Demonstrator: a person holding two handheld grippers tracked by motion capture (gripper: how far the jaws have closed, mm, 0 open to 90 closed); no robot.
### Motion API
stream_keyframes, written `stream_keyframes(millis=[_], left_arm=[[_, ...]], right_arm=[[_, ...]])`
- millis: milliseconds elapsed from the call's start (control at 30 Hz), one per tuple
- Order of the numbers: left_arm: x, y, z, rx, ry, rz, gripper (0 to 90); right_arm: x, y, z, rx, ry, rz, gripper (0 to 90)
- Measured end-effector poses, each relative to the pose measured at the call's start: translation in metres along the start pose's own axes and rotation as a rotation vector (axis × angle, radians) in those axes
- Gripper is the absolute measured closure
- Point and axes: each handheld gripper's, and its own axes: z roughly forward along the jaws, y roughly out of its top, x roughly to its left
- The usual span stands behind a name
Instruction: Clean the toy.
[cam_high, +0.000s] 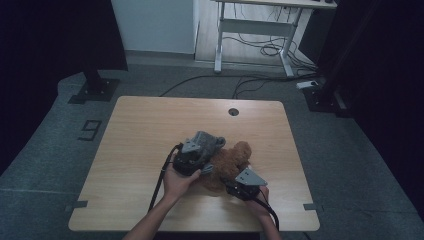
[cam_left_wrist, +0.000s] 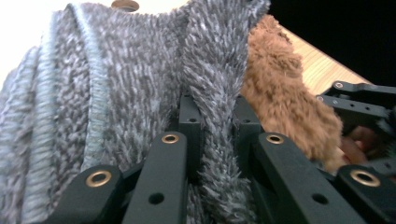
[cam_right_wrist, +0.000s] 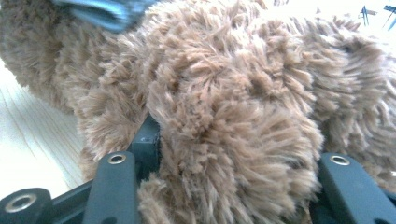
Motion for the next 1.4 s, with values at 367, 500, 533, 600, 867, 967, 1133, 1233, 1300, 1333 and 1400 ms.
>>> stream_keyframes(millis=[367,500,533,600,867,967,1133,1233,1300,1333,1400], left_arm=[[0.036,-0.027,-0.044,-0.063,0.049,-0.065,78.8],[0.047,-0.038,-0.055,-0.087,0.049,-0.111,78.8],[0.051,-0.041,-0.058,-0.094,0.047,-0.129,78.8],[0.058,-0.047,-0.062,-0.095,0.066,-0.147,78.8],[0.088,-0.078,-0.061,-0.008,0.094,-0.239,78.5],[0.086,-0.073,-0.061,-0.028,0.081,-0.241,78.4],[0.075,-0.038,-0.061,-0.069,0.101,-0.183,78.3],[0.067,-0.014,-0.056,-0.095,0.091,-0.151,78.0],[0.061,0.0,-0.051,-0.106,0.074,-0.133,78.0],[0.058,0.005,-0.048,-0.111,0.067,-0.128,78.0],[0.054,0.014,-0.042,-0.103,0.052,-0.119,78.0]], right_arm=[[-0.001,0.0,0.001,-0.006,-0.005,0.017,45.9],[-0.001,0.0,0.001,-0.005,-0.005,0.014,45.8],[-0.001,0.0,0.0,-0.005,-0.005,0.015,45.8],[-0.001,-0.001,0.0,-0.005,-0.005,0.017,45.8],[-0.003,-0.001,0.001,-0.004,-0.015,0.024,45.9],[-0.003,0.0,0.004,0.001,-0.026,0.008,46.1],[-0.007,0.002,0.013,0.001,-0.061,-0.012,46.4],[-0.009,0.002,0.017,-0.006,-0.083,-0.024,46.6],[-0.011,0.002,0.019,-0.011,-0.087,-0.035,46.6],[-0.011,0.002,0.02,-0.012,-0.088,-0.038,46.6],[-0.012,0.003,0.021,-0.014,-0.091,-0.048,46.6]])
